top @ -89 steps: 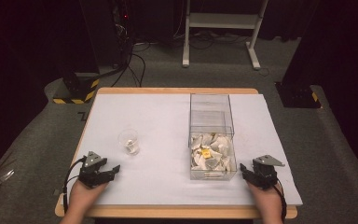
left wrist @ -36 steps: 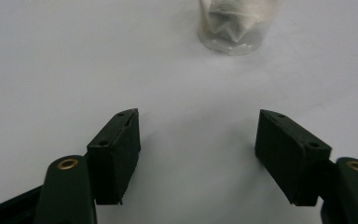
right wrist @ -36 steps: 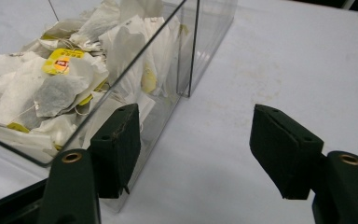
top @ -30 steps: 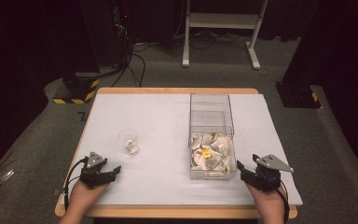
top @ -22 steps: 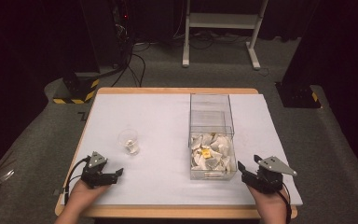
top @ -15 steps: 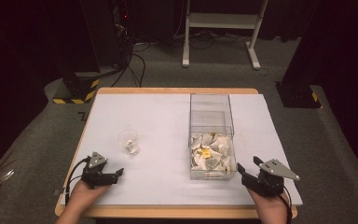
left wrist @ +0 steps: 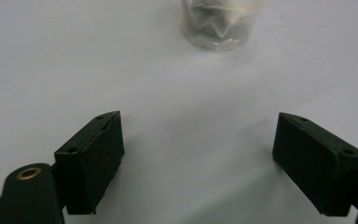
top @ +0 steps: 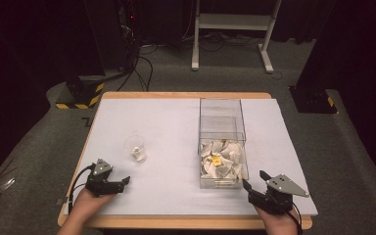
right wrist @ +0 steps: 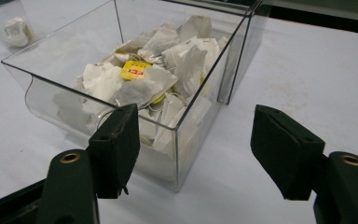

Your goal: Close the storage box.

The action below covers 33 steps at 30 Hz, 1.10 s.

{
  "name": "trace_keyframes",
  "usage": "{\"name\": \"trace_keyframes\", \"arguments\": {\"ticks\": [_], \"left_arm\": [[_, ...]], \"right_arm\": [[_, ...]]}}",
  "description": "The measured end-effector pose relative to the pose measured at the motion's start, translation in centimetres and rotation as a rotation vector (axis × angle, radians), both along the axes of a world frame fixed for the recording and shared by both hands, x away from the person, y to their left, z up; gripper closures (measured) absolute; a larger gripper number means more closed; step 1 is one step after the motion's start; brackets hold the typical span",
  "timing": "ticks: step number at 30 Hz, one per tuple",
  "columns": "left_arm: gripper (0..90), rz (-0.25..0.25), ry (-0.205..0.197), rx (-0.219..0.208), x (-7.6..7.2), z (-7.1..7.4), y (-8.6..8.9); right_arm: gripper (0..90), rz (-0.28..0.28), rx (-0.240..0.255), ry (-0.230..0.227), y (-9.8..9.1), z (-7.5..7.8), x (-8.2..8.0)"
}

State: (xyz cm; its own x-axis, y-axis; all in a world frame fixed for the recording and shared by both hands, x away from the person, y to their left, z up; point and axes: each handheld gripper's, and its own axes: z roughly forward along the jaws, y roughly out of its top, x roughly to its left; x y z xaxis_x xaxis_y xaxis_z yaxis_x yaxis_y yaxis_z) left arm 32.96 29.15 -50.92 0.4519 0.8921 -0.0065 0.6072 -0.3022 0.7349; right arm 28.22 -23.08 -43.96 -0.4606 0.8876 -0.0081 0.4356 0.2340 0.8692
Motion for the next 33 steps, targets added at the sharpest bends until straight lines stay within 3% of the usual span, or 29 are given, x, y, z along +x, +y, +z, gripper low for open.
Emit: {"name": "trace_keyframes", "arguments": {"ticks": [22,33], "left_arm": [[16.7,0.001,0.0,-0.004,0.0,0.0,0.0],[16.7,-0.001,-0.001,0.003,0.0,0.0,0.0]], "right_arm": [[30.5,0.016,-0.017,0.052,0.9,-2.2,0.7],[22.0,0.01,-0.026,0.057,1.3,-2.9,1.0]]}}
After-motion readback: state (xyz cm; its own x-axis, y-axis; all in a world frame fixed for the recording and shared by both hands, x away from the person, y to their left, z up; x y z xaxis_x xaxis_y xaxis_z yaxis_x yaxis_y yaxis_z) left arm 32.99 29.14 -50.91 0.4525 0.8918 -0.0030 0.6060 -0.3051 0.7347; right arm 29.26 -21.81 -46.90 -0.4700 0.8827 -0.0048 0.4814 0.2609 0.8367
